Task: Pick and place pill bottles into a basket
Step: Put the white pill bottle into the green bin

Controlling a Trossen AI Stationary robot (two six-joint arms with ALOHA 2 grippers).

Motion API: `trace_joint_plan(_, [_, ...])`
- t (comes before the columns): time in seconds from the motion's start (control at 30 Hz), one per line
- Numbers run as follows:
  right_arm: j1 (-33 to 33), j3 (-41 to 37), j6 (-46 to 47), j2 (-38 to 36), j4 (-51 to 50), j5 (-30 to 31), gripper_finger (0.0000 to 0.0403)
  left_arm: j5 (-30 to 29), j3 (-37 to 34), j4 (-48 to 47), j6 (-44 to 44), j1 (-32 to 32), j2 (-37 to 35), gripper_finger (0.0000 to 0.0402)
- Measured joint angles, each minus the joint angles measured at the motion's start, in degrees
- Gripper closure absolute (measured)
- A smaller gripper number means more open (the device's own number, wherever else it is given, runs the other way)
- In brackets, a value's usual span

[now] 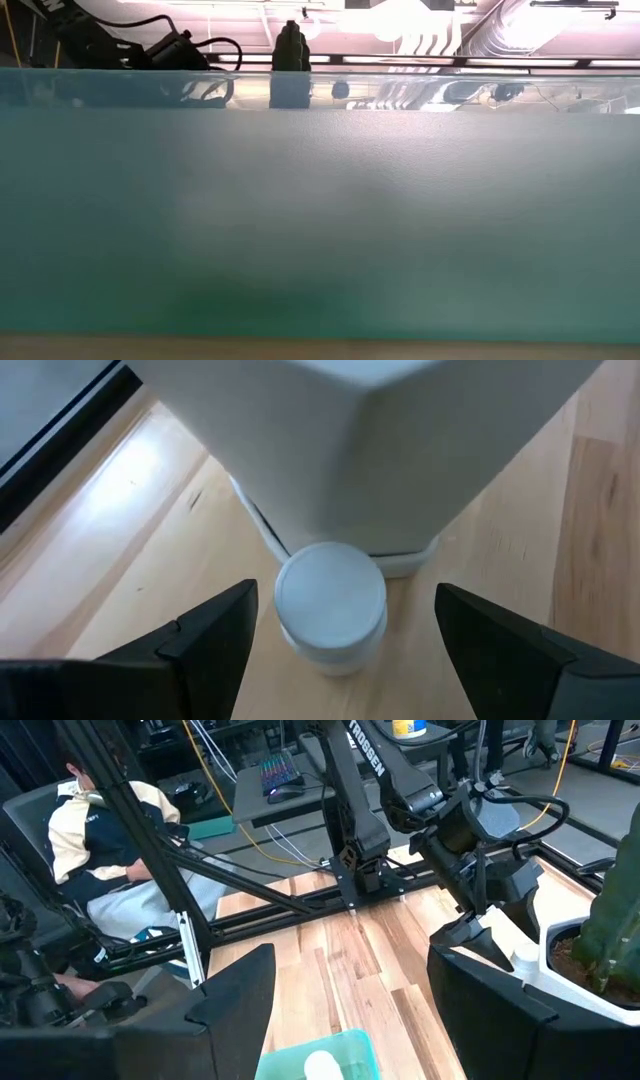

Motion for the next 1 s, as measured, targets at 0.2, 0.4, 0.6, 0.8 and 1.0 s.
trace_joint_plan(0.2, [0.0,0.0,-0.02,0.0,-0.02,0.0,0.015,-0.04,0.0,-0.07,0.02,0.0,0.0,0.0065])
trace_joint_plan(0.4, [0.0,0.0,0.47,-0.02,-0.02,0.0,0.015,-0.11,0.0,-0.01,0.0,0.0,1.97,0.0065])
trace_joint_plan(0.6, [0.0,0.0,0.9,-0.02,-0.02,0.0,0.015,-0.13,0.0,2.14,-0.04,0.0,2.95,0.0083])
trace_joint_plan(0.8, [0.0,0.0,0.9,-0.02,-0.02,0.0,0.015,-0.25,0.02,2.55,-0.05,0.0,2.95,0.012])
trace_joint_plan(1.0, [0.0,0.0,0.9,-0.02,-0.02,0.08,0.015,-1.01,0.02,1.96,-0.07,0.0,2.95,0.0165])
